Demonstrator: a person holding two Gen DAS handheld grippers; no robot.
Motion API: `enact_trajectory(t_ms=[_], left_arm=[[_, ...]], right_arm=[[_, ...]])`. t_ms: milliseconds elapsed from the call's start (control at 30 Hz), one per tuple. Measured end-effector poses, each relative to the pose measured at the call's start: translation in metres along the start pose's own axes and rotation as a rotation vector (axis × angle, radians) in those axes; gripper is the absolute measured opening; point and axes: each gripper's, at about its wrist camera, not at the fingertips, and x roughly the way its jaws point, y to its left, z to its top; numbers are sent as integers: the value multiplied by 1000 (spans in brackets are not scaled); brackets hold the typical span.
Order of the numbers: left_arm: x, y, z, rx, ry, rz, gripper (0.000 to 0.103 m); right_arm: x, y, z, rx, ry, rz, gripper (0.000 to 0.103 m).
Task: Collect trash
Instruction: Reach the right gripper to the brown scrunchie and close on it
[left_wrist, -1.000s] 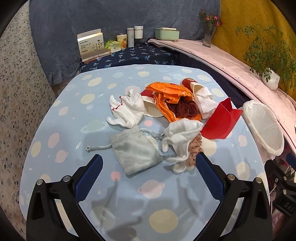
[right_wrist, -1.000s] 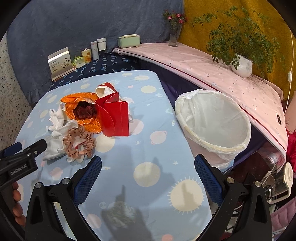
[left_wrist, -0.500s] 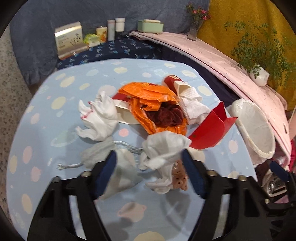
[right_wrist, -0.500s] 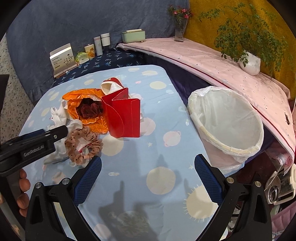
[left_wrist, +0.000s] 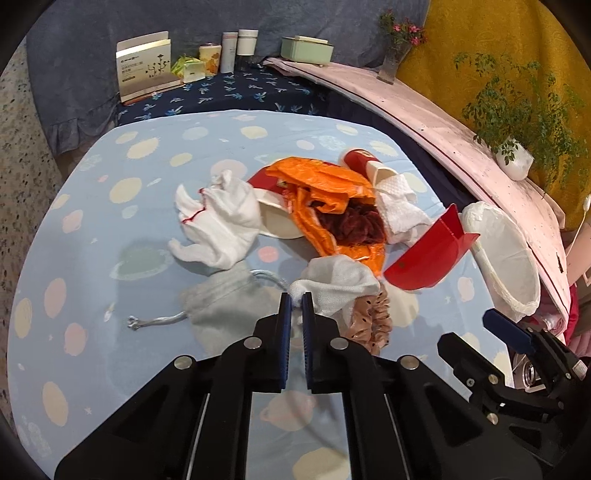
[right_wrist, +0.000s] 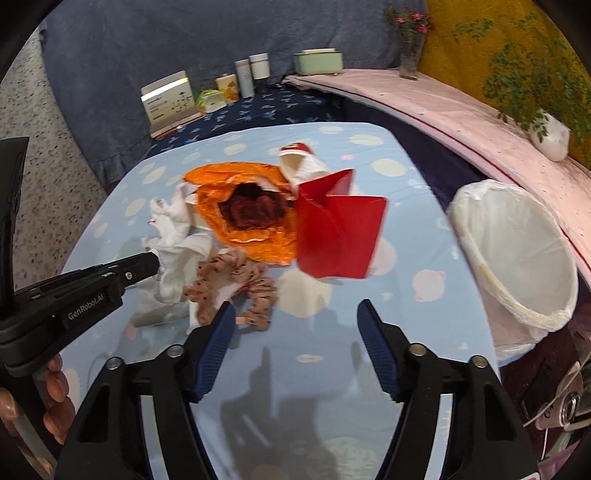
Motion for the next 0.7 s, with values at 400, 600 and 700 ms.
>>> enact_trajectory(t_ms=[400,600,700], left_arm=[[-5,27,-13,-15,6,65,6],[-2,35,-16,-26,18,78,6],[0,35,-17,-31,23,78,6]], right_arm=[[43,54,-12,-112,82,134,33],[52,69,-23,-157,101,169,29],[53,72,-26,-171,105,185,29]])
